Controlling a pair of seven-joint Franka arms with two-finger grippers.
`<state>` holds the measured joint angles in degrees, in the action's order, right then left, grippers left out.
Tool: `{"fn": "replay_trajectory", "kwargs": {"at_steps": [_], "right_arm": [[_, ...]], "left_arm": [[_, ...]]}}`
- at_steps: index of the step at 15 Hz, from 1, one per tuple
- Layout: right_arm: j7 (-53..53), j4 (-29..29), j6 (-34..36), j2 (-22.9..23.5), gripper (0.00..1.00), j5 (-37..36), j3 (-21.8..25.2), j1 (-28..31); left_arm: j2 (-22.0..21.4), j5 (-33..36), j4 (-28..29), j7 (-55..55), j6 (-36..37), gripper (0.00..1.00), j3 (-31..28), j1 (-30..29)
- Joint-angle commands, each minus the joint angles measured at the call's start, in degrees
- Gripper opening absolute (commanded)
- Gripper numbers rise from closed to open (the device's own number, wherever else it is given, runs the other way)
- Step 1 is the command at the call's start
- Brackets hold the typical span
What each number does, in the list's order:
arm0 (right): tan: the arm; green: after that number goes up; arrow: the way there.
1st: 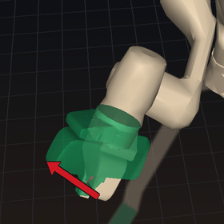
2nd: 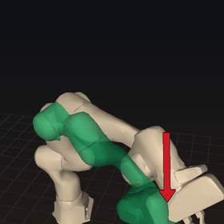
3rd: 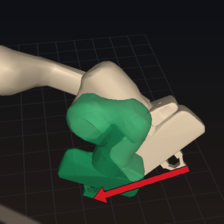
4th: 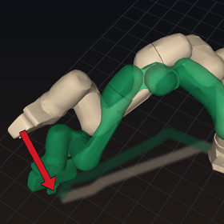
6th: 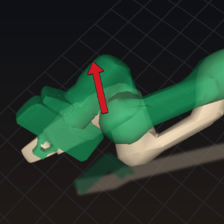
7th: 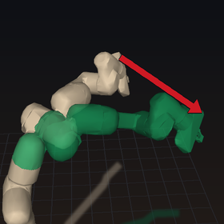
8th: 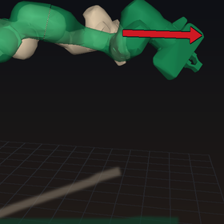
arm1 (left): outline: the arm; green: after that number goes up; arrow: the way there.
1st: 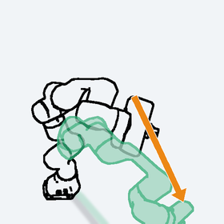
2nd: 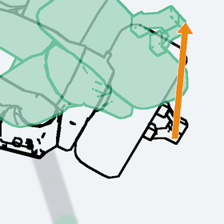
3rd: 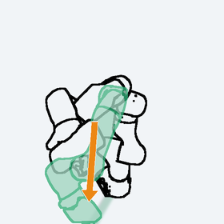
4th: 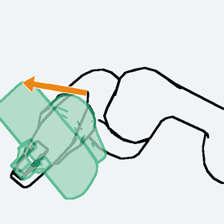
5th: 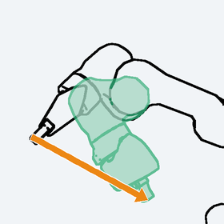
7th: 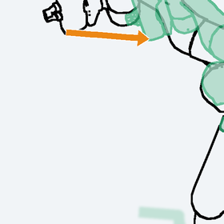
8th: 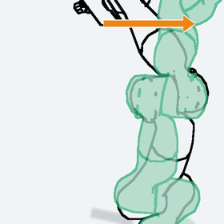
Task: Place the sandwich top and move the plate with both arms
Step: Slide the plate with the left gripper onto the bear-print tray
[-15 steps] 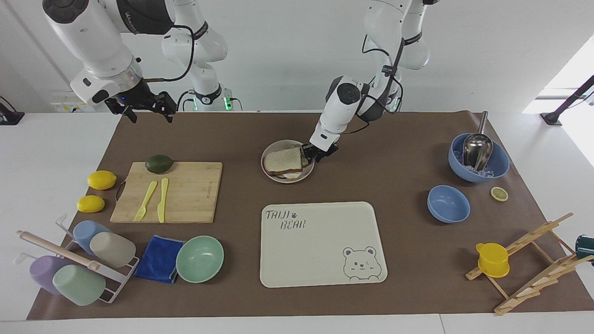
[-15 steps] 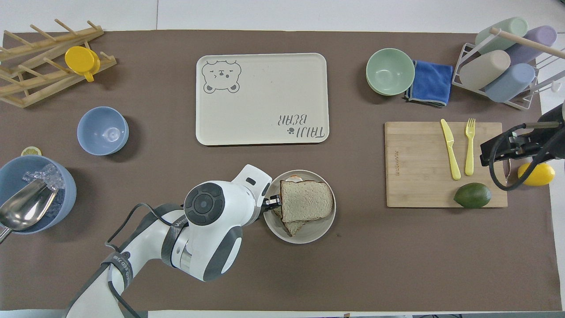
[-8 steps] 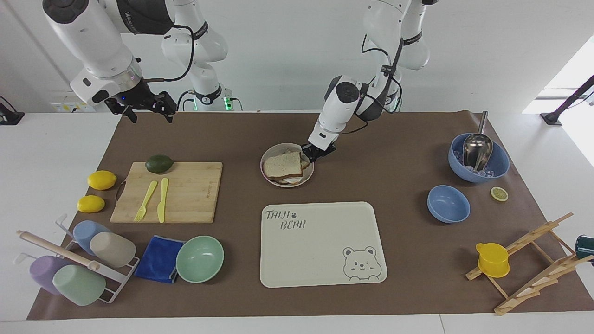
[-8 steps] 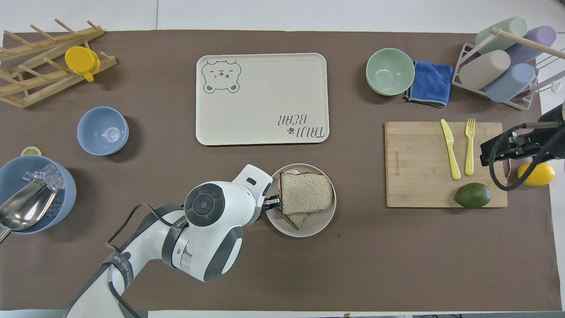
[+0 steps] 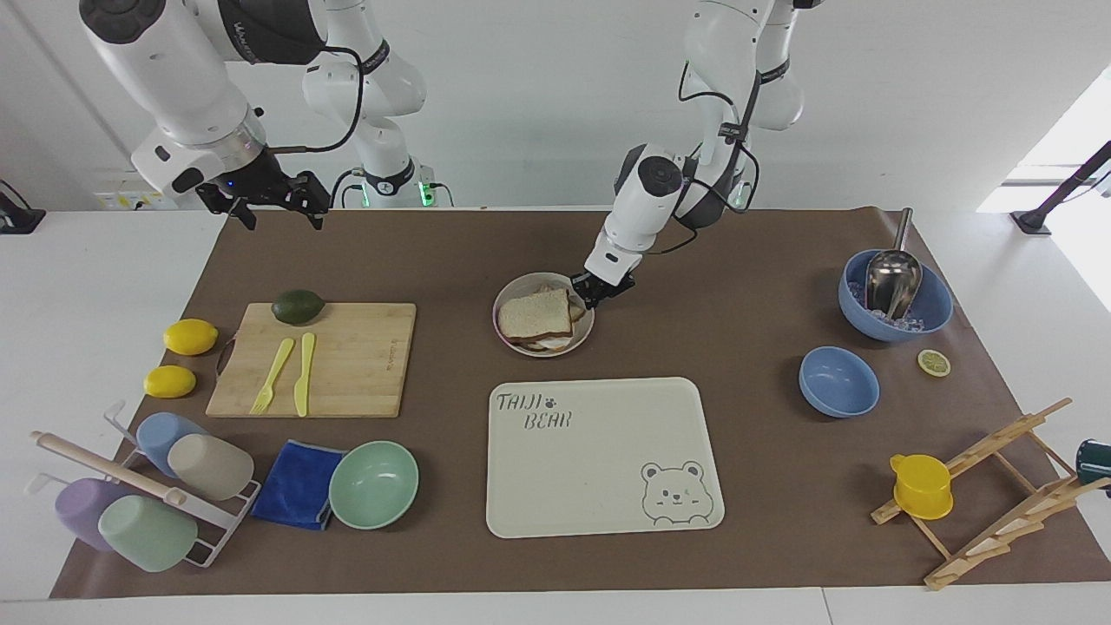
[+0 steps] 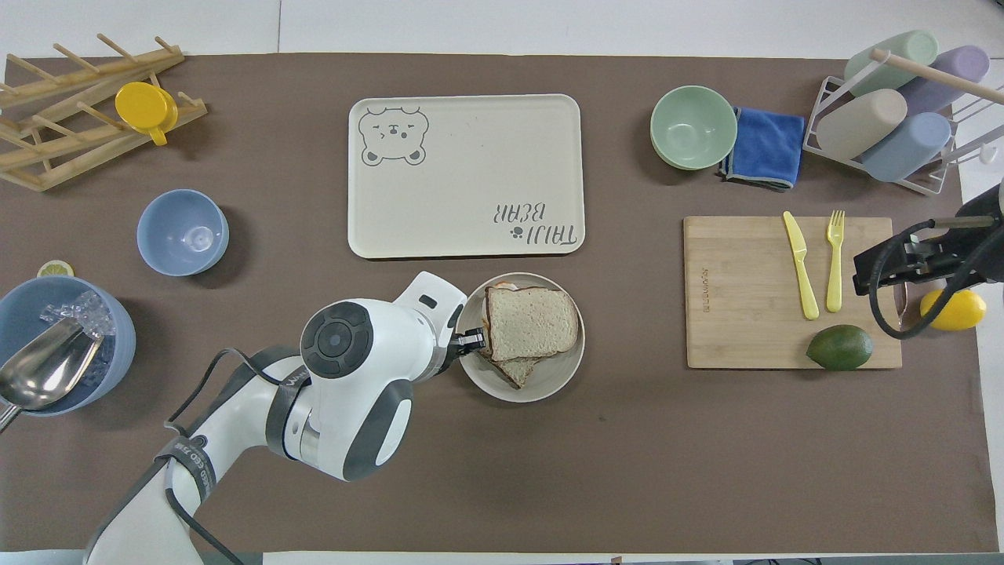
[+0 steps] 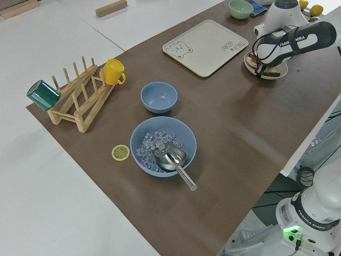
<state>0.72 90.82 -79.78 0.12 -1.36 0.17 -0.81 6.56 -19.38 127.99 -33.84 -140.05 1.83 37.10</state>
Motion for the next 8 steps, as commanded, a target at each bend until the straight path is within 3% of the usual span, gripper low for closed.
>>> {"fn": "replay_trajectory", "kwargs": {"at_steps": [1,5,8], "right_arm": [[-0.81,0.76,-0.38,-0.83,1.0,1.01,-0.43,0.99],[-0.81,0.76,-0.46,-0.83,1.0,1.01,-0.43,0.99],[-0.81,0.76,-0.46,-0.83,1.0,1.01,-0.43,0.99]], "left_arm": [[-0.76,-0.84,-5.45,2.02,7.22,0.0,-0.08,-3.77],[1.34,-4.69,-14.15,4.21,14.35,0.0,-0.17,-9.04],[3.46,-5.14,-18.03,4.31,14.81,0.0,-0.25,-11.59]]}}
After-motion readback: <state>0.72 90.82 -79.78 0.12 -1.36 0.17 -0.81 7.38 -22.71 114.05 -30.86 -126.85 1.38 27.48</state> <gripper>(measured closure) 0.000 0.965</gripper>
